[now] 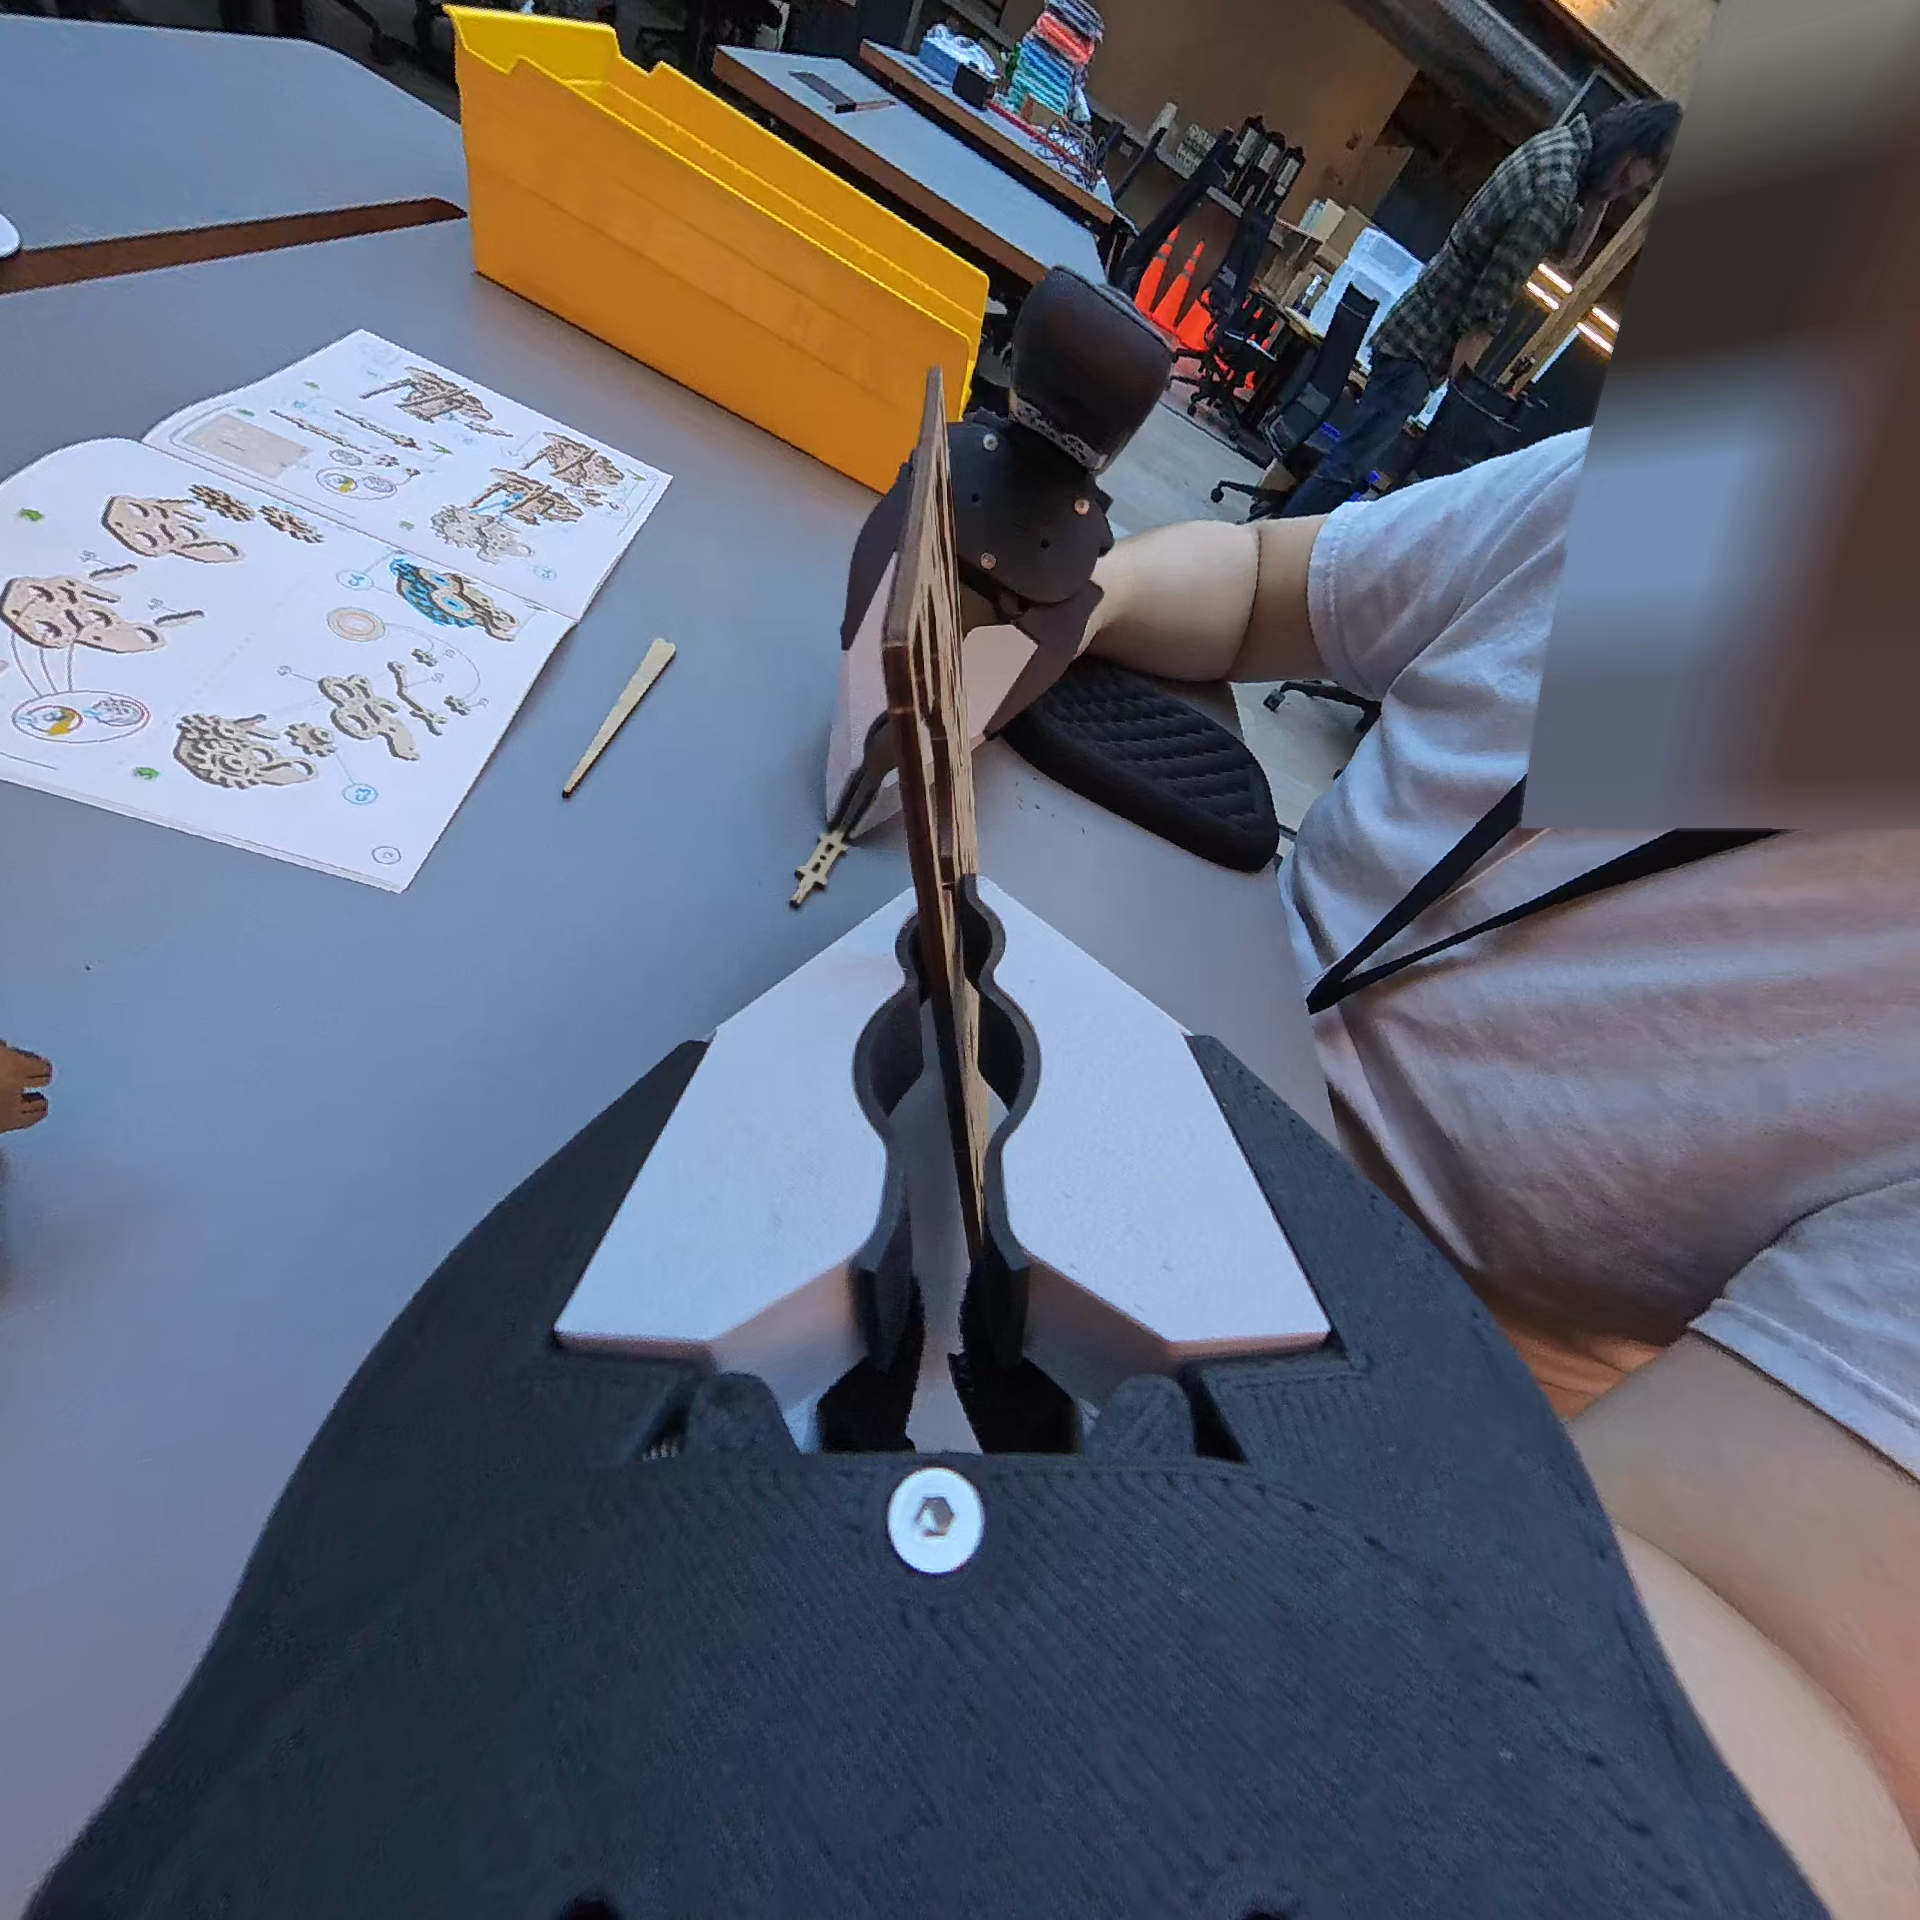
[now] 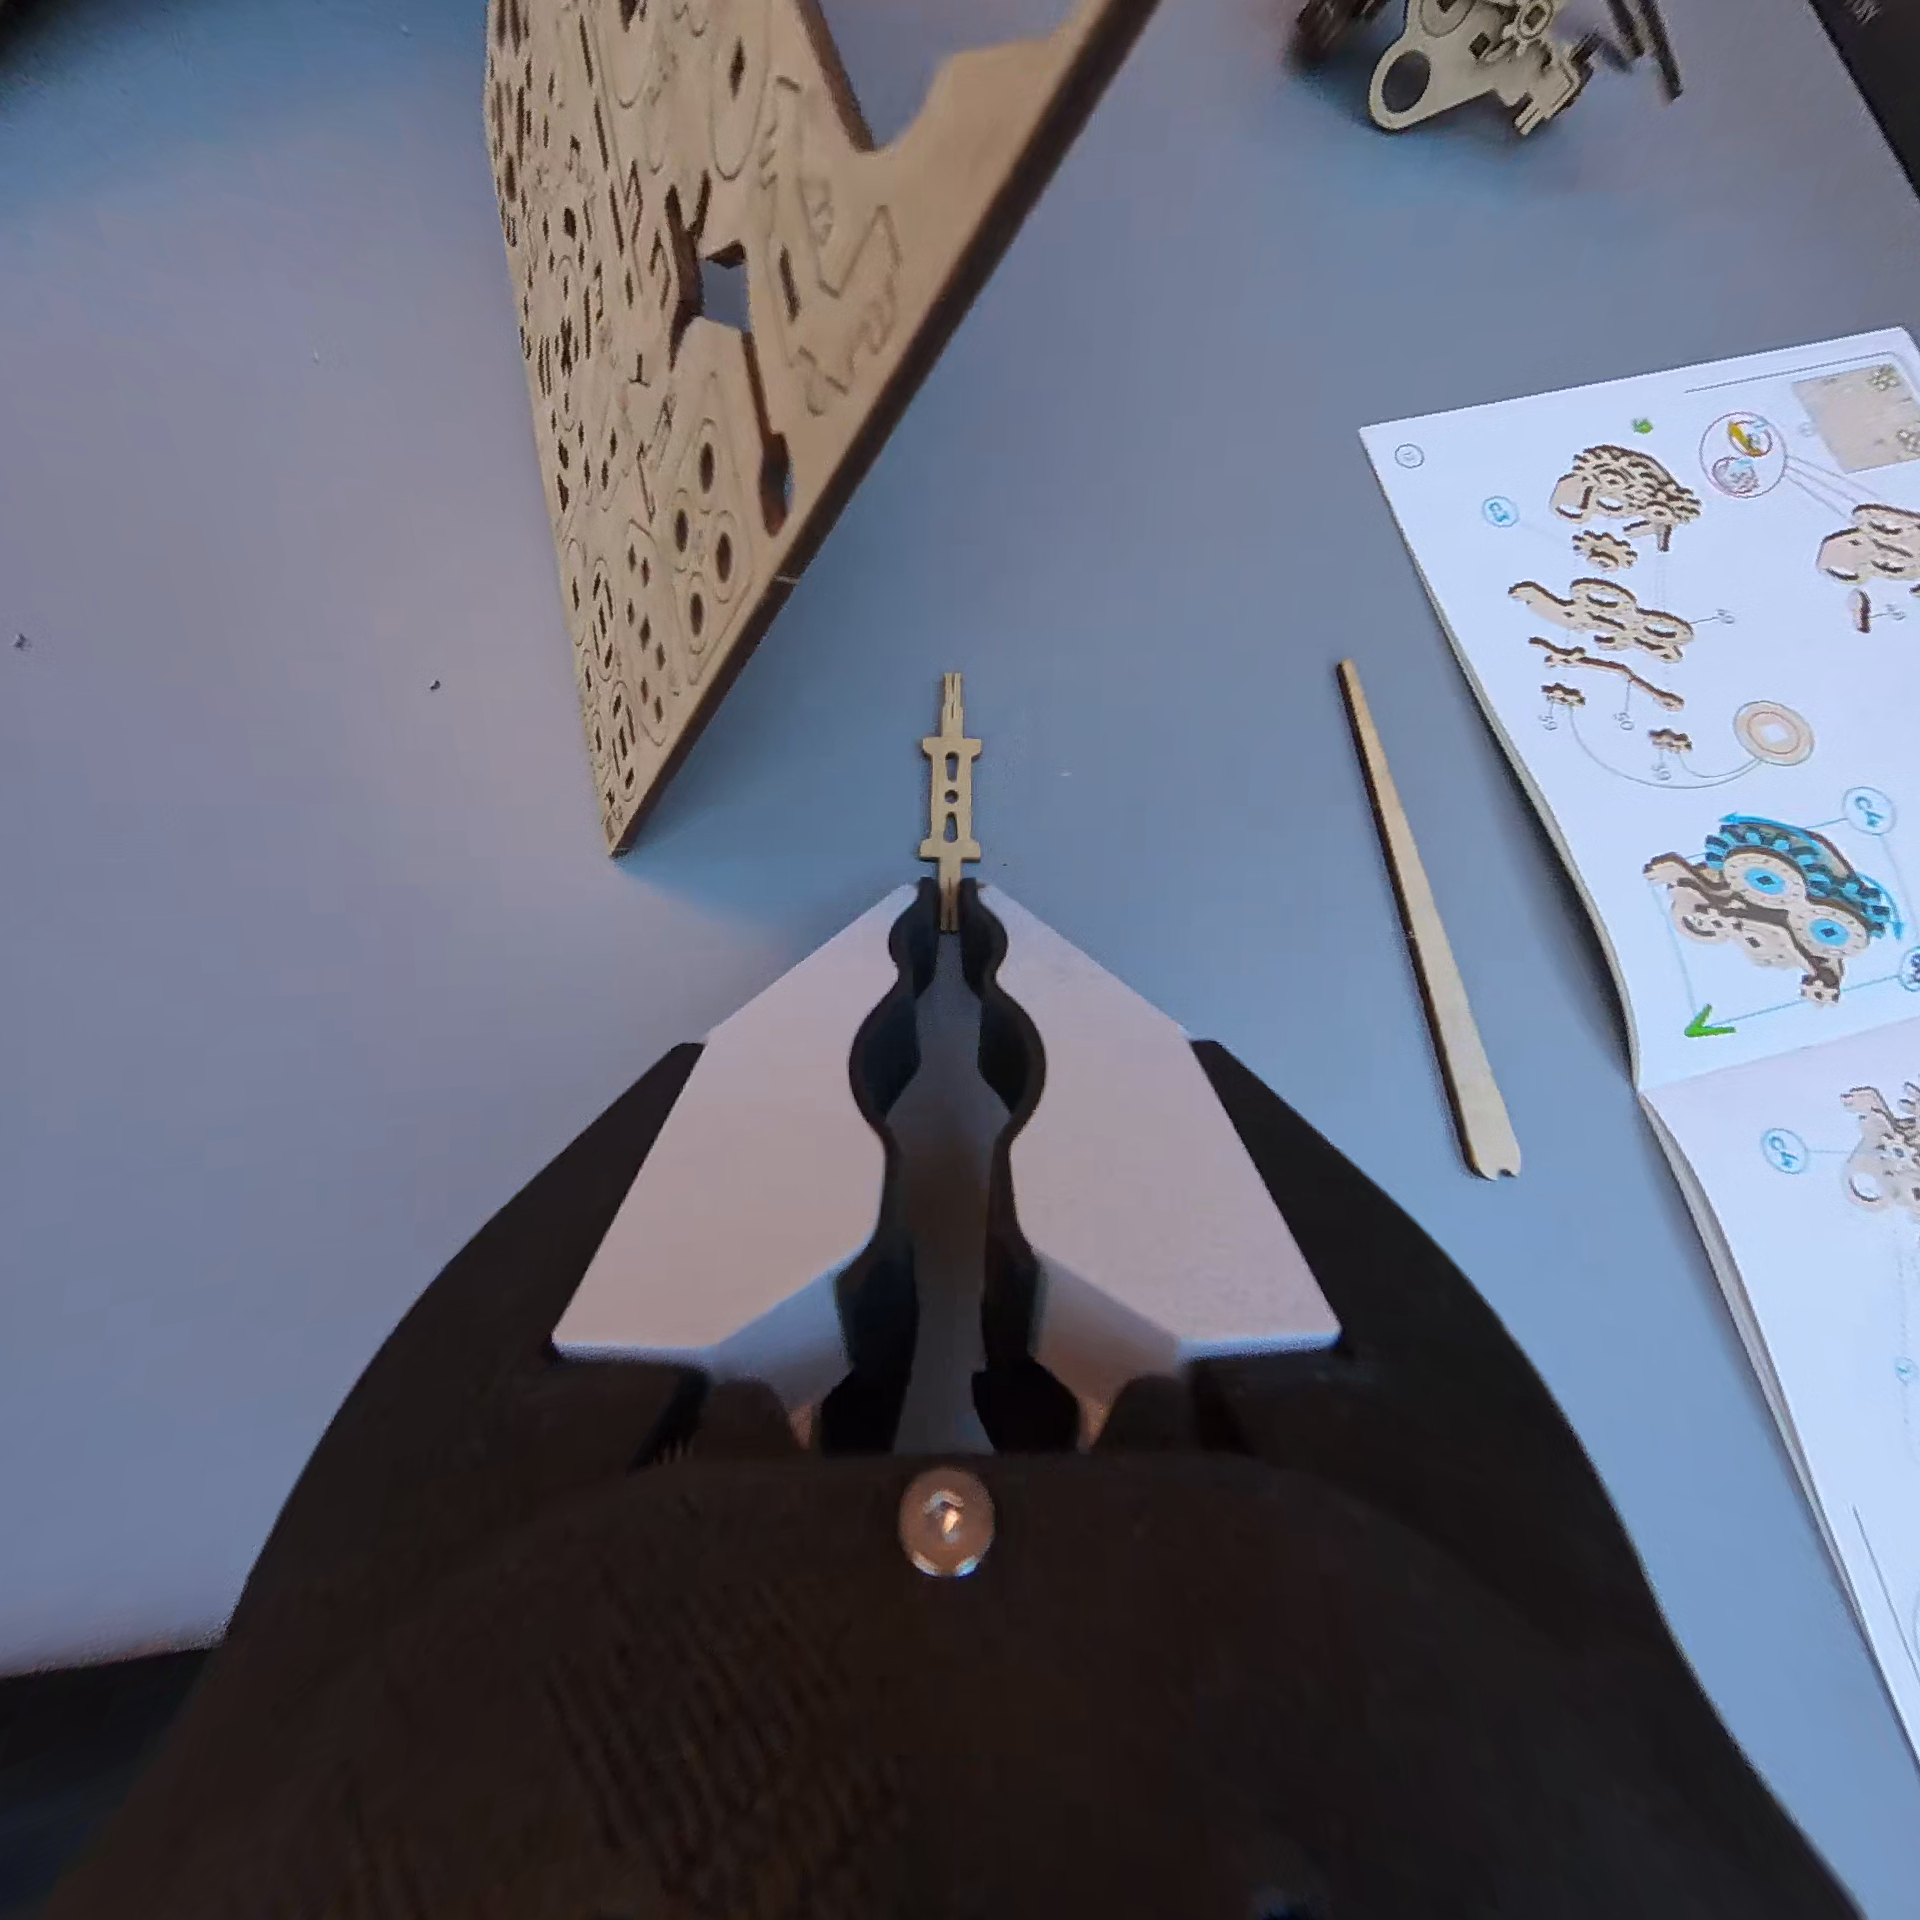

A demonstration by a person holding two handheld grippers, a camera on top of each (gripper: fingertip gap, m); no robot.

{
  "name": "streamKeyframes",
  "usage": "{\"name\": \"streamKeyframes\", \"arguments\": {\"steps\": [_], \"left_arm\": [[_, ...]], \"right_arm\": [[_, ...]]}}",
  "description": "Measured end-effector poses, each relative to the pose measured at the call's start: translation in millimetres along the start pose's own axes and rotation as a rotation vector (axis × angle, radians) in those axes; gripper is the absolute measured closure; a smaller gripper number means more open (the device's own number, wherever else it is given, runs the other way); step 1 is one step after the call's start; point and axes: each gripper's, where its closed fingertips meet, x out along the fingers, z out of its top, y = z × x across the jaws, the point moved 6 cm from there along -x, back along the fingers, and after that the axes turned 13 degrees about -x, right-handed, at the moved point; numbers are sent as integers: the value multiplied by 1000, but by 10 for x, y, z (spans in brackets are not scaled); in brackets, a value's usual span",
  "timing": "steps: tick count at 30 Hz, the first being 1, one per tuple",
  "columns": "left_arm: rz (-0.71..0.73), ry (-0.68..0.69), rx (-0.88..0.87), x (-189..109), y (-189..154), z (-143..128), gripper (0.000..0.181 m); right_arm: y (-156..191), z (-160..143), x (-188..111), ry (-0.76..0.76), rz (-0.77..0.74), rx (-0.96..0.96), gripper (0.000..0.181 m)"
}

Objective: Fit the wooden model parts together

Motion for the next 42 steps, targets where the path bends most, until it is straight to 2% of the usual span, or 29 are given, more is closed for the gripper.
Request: {"name": "streamKeyframes", "arguments": {"steps": [10,15,17,21,24,28,34,37,42], "left_arm": [[-31,-22,-33,114,77,30,181],[-40,-24,-38,188,96,47,181],[-44,-23,-30,201,90,46,181],[-50,-30,-22,208,101,45,181],[-47,-32,-30,216,116,48,181],[-36,-36,-22,218,116,60,181],[-24,-48,-2,243,115,83,181],[-29,-50,19,273,109,84,181],[-27,-37,19,323,120,76,181]], "right_arm": [[-130,-250,-215,-27,-122,-243,179],[-171,-266,-203,-82,-68,-188,179],[-231,-272,-222,-89,-103,-152,170],[-263,-185,-352,-236,-161,-150,166],[-328,-155,-495,-360,-260,-195,167],[-433,-175,-594,-420,-373,-227,169],[-403,-103,-627,-501,-347,-177,169],[-367,-60,-660,-560,-268,-109,166],[-337,76,-762,-774,-29,151,138]]}}
